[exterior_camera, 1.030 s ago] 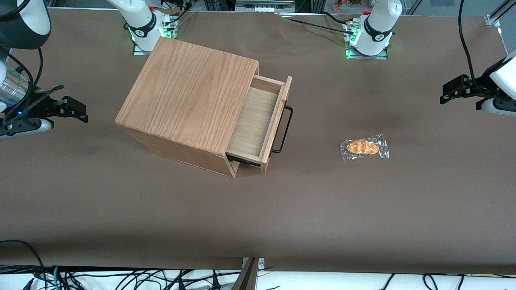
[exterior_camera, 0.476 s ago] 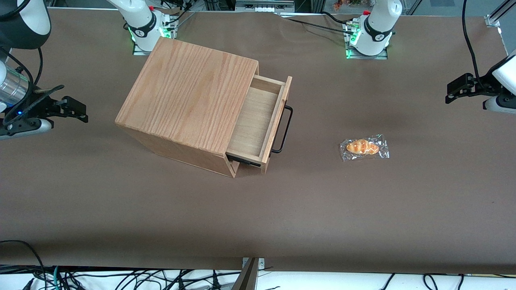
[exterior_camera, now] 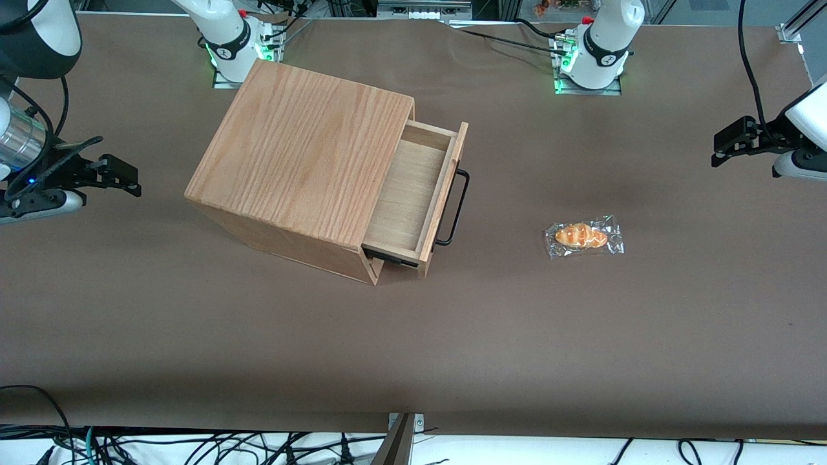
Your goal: Open top drawer with left arm
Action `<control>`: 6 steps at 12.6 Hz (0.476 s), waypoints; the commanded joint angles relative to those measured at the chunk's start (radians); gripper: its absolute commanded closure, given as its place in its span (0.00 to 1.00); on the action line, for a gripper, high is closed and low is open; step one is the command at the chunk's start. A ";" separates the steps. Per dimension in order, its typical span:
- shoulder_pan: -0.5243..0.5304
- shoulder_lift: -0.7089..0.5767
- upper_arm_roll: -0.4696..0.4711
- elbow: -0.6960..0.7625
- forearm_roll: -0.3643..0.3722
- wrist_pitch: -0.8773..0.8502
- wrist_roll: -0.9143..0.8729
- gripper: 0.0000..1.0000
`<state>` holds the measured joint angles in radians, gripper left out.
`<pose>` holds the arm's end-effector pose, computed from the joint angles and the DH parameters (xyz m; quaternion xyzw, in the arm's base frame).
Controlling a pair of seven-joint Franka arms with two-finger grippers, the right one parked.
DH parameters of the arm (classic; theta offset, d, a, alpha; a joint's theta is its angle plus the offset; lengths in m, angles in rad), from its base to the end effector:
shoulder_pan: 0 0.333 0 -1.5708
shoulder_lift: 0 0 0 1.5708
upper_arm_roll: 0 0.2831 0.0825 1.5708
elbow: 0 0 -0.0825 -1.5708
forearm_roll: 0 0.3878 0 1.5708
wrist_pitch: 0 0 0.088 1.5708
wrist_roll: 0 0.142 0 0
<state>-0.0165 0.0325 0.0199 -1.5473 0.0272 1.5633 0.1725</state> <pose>0.5658 0.0057 0.5489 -0.9963 0.0845 0.0094 0.0131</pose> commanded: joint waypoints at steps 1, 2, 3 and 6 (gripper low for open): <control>-0.008 -0.007 0.003 -0.011 0.025 0.015 0.008 0.00; -0.007 0.000 0.003 -0.011 0.023 0.017 0.008 0.00; -0.005 0.012 0.000 -0.001 0.020 0.017 0.008 0.00; 0.000 0.015 -0.002 0.001 0.020 0.017 0.008 0.00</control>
<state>-0.0154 0.0480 0.0200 -1.5492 0.0272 1.5723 0.1725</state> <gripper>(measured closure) 0.000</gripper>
